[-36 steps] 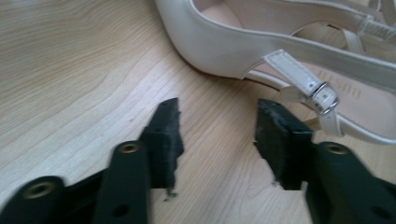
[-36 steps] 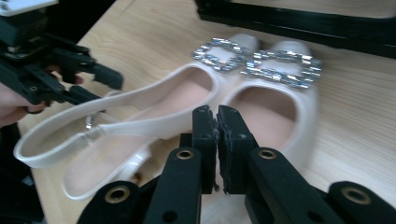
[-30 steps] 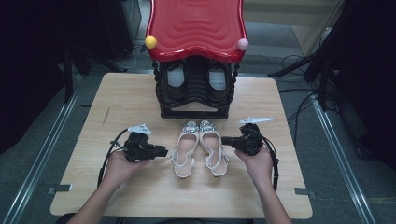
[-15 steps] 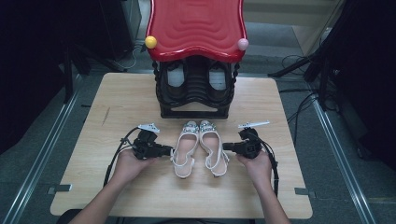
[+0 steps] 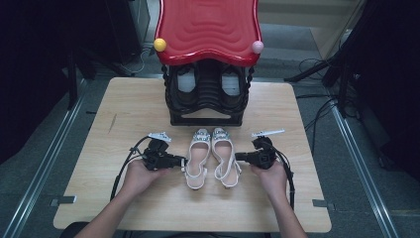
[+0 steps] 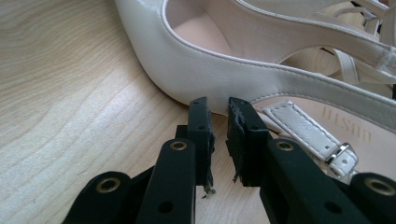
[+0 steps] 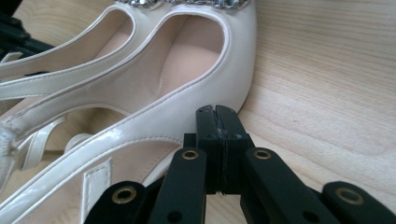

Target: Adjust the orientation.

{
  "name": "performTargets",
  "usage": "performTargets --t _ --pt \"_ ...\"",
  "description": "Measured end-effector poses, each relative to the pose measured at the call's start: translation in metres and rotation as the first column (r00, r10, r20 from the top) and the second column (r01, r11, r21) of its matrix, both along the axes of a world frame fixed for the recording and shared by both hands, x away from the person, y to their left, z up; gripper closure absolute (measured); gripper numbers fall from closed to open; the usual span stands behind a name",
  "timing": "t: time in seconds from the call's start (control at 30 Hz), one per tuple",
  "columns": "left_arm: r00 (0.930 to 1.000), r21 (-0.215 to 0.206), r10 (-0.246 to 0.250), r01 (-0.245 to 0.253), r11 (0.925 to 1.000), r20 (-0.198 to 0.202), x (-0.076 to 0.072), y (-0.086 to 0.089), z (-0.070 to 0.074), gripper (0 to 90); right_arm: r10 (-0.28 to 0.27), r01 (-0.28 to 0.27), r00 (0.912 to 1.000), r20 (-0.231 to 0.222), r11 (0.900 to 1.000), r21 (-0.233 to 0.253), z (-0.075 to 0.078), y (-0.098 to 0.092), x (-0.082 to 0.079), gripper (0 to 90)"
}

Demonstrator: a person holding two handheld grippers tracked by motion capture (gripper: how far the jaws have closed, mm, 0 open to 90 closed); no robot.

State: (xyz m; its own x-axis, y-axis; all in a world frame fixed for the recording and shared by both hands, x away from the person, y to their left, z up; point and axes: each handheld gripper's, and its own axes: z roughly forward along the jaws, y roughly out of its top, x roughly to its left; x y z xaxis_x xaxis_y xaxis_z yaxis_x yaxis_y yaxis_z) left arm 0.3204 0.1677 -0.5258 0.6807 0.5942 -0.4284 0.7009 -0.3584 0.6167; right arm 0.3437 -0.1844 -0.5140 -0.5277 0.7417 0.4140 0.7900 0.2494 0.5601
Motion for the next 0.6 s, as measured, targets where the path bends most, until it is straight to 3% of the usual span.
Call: performTargets --t 0.17,0.6 --pt "0.9999 -0.001 -0.014 0.014 0.9999 0.000 -0.0017 -0.0035 -0.0004 78.2 -0.020 0.020 0.9998 0.006 1.000 -0.008 -0.0026 0.0022 0.0034 89.6" --pt "0.9995 -0.014 -0.032 0.032 0.9994 -0.002 -0.0044 -0.0104 -0.0017 77.5 -0.001 0.001 1.0000 -0.006 1.000 0.022 -0.0051 0.0085 0.0055 90.0"
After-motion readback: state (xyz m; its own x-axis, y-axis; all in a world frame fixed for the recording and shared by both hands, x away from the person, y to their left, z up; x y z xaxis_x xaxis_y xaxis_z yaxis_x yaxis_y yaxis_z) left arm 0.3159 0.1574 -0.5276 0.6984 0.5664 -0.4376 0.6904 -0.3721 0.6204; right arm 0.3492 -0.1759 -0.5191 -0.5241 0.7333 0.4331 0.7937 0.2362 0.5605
